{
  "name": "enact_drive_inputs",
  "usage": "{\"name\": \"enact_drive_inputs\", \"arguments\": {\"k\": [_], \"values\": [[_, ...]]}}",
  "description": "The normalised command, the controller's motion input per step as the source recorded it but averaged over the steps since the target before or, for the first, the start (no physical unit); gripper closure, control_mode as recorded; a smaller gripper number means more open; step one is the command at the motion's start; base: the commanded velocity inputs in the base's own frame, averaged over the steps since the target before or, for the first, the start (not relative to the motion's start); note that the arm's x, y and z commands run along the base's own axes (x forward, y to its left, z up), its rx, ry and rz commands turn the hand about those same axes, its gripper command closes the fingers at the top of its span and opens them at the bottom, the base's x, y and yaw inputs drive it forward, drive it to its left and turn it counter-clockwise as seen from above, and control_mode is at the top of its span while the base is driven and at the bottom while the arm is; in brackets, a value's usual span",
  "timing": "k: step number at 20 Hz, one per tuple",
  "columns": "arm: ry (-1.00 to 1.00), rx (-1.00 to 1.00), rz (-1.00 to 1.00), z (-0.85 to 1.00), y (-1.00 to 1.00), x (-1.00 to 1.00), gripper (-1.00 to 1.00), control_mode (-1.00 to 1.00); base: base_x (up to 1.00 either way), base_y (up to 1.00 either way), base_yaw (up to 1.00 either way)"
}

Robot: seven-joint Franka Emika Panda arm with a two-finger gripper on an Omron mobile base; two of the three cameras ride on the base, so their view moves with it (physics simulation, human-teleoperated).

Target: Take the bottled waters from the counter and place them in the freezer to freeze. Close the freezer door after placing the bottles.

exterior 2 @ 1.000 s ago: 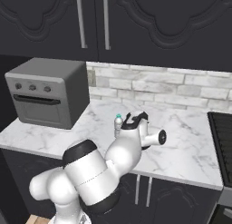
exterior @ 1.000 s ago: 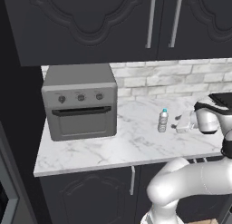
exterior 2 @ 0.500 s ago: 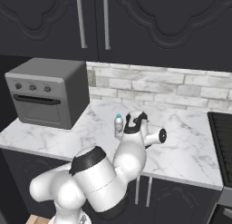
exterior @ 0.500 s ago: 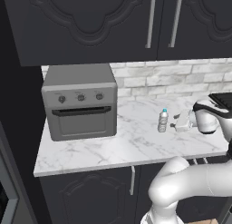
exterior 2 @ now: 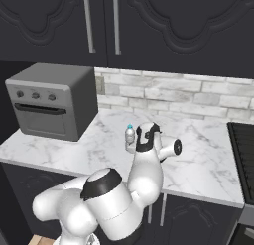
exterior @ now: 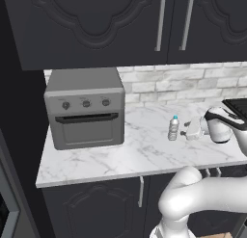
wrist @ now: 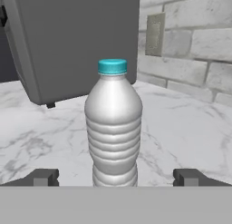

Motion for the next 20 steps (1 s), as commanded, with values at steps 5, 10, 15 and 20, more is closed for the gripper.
{"name": "enact_drive_inputs", "arguments": {"k": [5, 10, 15, 20], "values": [[0.02, 0.00, 0.00, -0.01, 0.19, 0.01, -1.00, -1.00, 0.00, 0.00, 0.00], [0.00, 0.00, 0.01, -0.02, 0.21, 0.00, -1.00, -1.00, 0.00, 0.00, 0.00], [0.00, 0.00, 0.00, 0.00, 0.01, 0.02, -1.00, -1.00, 0.00, 0.00, 0.00], [0.00, 0.00, 0.00, 0.00, 0.00, 0.17, -1.00, -1.00, 0.00, 0.00, 0.00]]}}
